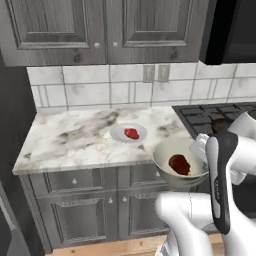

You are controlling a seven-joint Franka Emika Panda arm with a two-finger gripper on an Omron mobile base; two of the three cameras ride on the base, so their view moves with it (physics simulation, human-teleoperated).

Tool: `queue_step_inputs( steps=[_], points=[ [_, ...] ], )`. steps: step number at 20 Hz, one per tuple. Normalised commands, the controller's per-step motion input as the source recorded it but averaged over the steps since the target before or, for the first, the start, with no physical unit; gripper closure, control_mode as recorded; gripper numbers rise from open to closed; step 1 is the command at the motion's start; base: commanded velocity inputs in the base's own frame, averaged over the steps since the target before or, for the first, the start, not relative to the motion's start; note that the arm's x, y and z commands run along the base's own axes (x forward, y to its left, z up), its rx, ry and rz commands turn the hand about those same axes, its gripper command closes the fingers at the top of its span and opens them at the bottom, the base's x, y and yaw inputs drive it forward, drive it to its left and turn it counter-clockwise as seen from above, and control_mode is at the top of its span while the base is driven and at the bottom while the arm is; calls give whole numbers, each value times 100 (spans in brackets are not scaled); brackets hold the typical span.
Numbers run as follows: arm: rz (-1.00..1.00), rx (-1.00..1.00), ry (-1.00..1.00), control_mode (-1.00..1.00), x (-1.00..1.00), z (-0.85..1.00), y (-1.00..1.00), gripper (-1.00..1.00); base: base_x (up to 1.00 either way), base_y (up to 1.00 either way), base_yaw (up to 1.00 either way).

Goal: Place one of the steaks on the plate and the other in the bowl. Then place the bowl in the fridge.

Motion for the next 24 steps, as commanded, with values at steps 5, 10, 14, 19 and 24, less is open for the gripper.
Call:
queue_step_inputs(
  steps=[5,10,14,19,24],
  points=[
    [0,0,0,100,0,0,0,100,-83,18,67],
    [0,0,0,100,0,0,0,100,-37,6,88],
    [0,0,0,100,0,0,0,100,-26,1,95],
    [0,0,0,100,0,0,0,100,-9,5,97],
    [0,0,0,100,0,0,0,100,0,0,92]
  ],
)
